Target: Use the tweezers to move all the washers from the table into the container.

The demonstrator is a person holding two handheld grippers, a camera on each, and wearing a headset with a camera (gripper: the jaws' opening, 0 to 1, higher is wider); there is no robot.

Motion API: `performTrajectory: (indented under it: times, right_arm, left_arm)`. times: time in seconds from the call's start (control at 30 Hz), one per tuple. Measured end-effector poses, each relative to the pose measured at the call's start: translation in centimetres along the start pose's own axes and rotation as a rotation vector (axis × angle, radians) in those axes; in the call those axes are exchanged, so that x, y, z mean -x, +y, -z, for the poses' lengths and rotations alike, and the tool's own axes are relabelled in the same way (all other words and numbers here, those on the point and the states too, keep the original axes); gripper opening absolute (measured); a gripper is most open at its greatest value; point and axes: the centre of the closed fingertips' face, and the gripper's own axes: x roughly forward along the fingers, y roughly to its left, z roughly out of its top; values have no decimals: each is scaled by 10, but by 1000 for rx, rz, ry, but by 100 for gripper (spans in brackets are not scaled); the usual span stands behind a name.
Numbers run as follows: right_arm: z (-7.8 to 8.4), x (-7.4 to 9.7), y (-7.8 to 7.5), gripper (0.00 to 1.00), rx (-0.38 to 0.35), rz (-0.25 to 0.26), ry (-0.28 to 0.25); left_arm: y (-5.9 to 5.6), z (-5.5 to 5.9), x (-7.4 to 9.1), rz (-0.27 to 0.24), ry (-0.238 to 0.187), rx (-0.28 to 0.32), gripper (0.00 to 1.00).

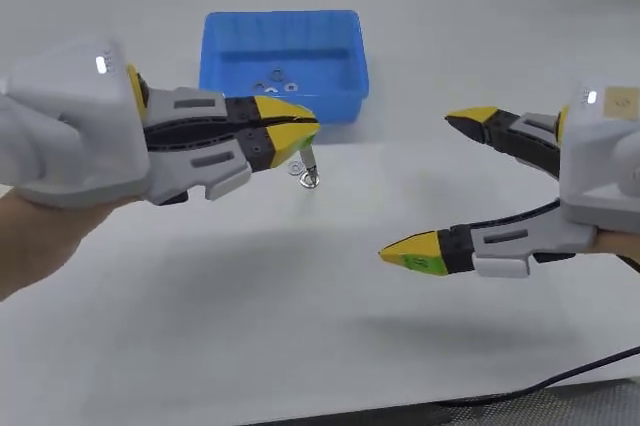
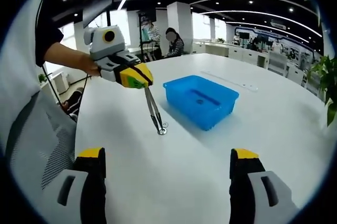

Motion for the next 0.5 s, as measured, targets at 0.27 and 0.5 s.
performTrajectory:
  times: [0.27,0.5]
  right_arm:
    - [1,-2,5,97,-14,-5,-5]
    - [1,-4,8,96,-24,-14,-8]
  left_arm:
    - [-2,1,3,12,19,5,4]
    - [-1,1,0,13,20,35,4]
